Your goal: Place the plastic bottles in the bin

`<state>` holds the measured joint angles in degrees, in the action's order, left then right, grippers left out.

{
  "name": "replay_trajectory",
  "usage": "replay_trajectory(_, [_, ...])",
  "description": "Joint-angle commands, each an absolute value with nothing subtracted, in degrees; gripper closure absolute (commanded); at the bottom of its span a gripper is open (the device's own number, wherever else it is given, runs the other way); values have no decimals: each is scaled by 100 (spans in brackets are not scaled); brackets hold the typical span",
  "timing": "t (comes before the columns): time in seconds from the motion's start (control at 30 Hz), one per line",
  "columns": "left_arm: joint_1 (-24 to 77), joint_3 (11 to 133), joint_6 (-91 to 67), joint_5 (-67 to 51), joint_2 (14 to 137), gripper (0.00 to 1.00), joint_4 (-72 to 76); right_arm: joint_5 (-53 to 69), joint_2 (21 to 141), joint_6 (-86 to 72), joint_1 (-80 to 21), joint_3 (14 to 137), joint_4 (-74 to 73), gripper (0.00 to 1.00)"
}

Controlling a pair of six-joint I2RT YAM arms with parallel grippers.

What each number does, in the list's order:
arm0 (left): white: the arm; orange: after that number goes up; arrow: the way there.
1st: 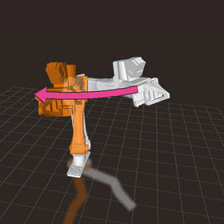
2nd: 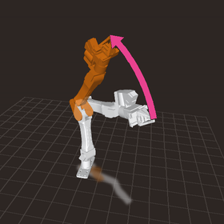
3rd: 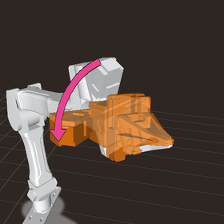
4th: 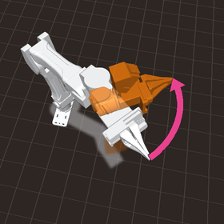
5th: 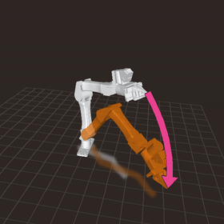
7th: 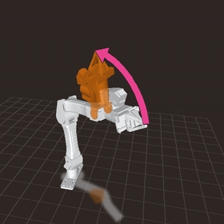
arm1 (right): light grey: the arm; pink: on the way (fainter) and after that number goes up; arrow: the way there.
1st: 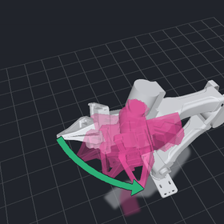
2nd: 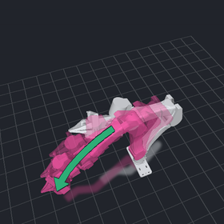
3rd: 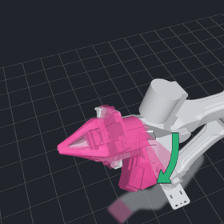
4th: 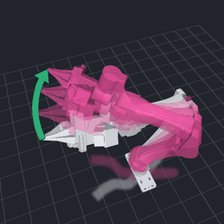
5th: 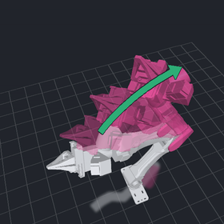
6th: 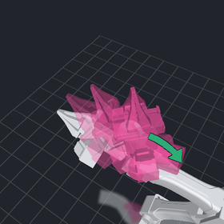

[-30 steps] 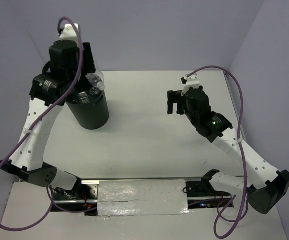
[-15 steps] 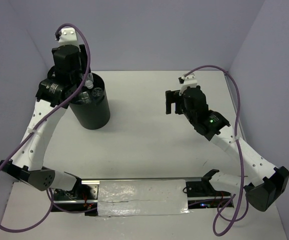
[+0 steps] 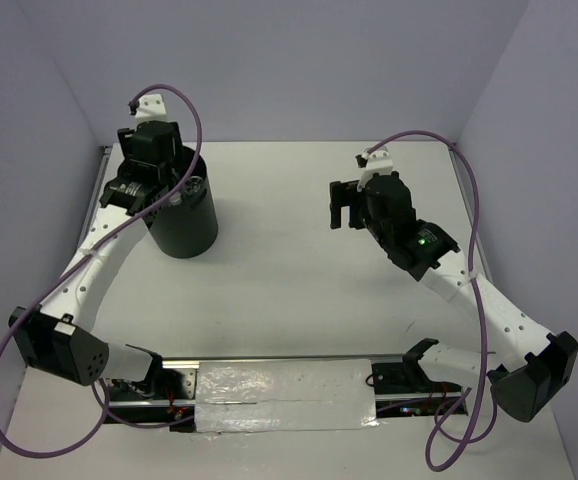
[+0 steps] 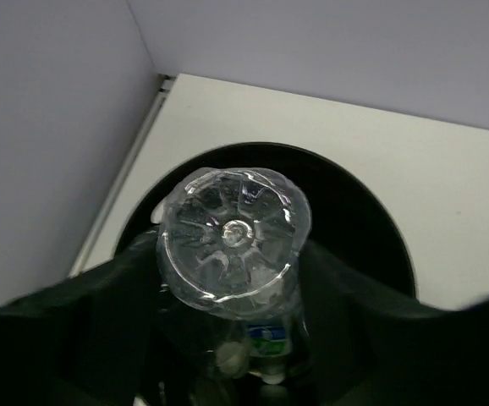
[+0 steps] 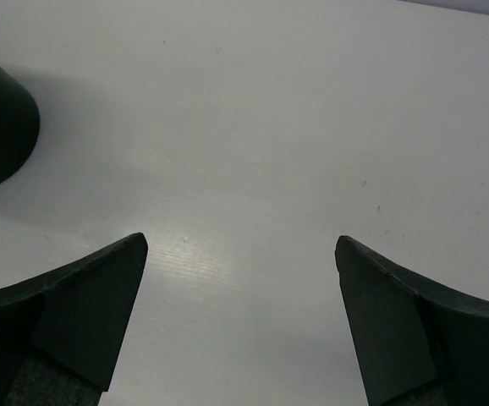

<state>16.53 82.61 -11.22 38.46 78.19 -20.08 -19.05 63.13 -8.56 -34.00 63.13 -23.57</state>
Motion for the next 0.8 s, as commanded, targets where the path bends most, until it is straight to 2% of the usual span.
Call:
replay_trajectory(0.0, [1538, 8165, -1309, 3824, 7629, 15, -1590, -1925, 6179, -914, -3437, 6434, -2162, 0])
replay_trajectory(0.03, [1547, 8174, -1370, 3806, 7638, 5, -1634, -1934, 6187, -923, -3437, 6442, -2171, 0])
replay_trajectory(0.07, [1547, 8252, -1371, 3762, 7638, 1, -1757, -1934, 6196, -905, -3428, 6442, -2162, 0])
replay_trajectory(0.47, [1538, 10422, -1353, 3147, 7989, 1, -2988, -1890, 6319, -949, -3437, 6495, -2136, 0])
replay_trajectory(0.77, [1547, 11319, -1749, 2453, 7857, 1, -3480, -2434, 6258, -1309, -3428, 6661, -2206, 0])
